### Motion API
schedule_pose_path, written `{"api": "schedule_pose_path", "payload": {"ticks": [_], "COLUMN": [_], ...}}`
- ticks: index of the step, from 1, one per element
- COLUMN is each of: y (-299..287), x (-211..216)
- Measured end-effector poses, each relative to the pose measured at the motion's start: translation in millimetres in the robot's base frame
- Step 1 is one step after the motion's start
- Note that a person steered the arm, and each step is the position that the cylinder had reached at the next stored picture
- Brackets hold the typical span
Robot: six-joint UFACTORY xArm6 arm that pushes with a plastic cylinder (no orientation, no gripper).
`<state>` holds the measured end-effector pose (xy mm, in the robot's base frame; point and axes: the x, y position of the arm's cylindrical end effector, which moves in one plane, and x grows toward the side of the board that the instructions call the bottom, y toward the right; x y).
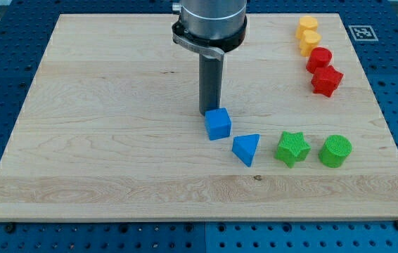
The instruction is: Move the blue cube to the left side of the blue triangle
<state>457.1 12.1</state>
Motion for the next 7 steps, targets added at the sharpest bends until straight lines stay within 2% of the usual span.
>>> {"api": "schedule_pose_path", "payload": {"ticks": [3, 7], "y": [44.2, 6.9], "x": [-0.8, 15.7]}}
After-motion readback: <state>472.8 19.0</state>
